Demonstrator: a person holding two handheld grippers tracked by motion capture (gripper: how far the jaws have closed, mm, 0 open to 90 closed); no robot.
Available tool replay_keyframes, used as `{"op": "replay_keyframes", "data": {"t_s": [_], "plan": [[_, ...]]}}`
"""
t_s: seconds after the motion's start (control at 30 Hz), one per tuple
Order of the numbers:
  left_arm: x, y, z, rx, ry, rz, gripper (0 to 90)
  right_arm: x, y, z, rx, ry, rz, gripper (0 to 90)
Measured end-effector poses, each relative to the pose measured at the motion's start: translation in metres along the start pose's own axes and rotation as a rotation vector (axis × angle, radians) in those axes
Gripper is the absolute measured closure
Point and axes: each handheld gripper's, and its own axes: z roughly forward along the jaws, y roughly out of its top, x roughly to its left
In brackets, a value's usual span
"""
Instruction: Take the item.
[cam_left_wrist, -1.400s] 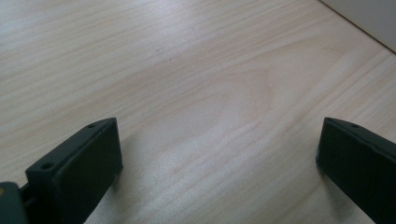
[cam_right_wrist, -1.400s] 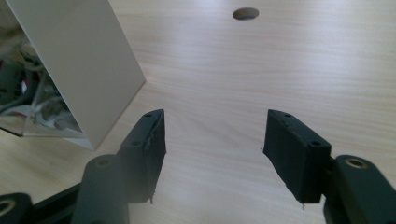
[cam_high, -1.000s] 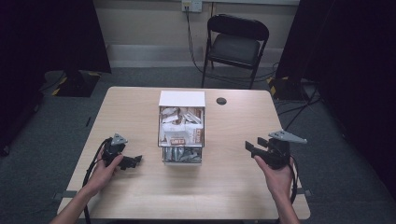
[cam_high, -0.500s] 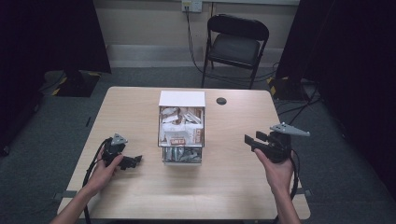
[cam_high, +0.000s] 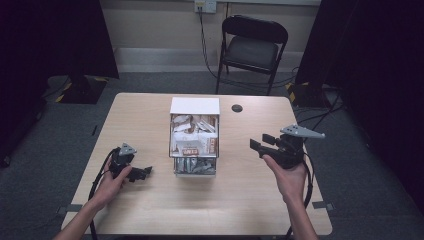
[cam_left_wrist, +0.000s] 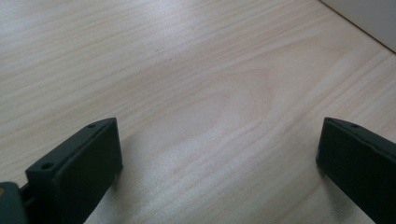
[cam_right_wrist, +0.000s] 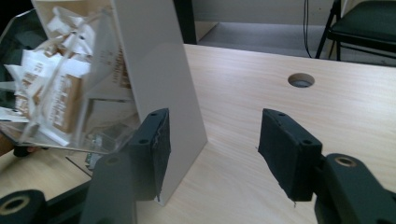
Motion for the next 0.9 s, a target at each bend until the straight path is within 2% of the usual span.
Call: {"op": "replay_keyframes", "data": {"t_s": [0.3, 0.43, 0.73, 0.87, 0.9], "plan": [[0.000, 0.000, 0.000, 0.000, 0.000, 0.000, 0.0, 0.026, 0.016, 0.001, -0.029, 0.088, -0.051, 48.3], [0.000, 0.000, 0.000, 0.000, 0.002, 0.000, 0.0, 0.035, 0.021, 0.002, -0.039, 0.114, -0.060, 49.2], [0.000, 0.000, 0.000, 0.000, 0.002, 0.000, 0.0, 0.061, 0.033, 0.001, -0.058, 0.181, -0.124, 50.2], [0.000, 0.000, 0.000, 0.000, 0.002, 0.000, 0.0, 0.068, 0.036, 0.002, -0.064, 0.205, -0.137, 51.8], [0.000, 0.000, 0.000, 0.000, 0.002, 0.000, 0.0, 0.072, 0.038, 0.005, -0.065, 0.225, -0.143, 52.9]]}}
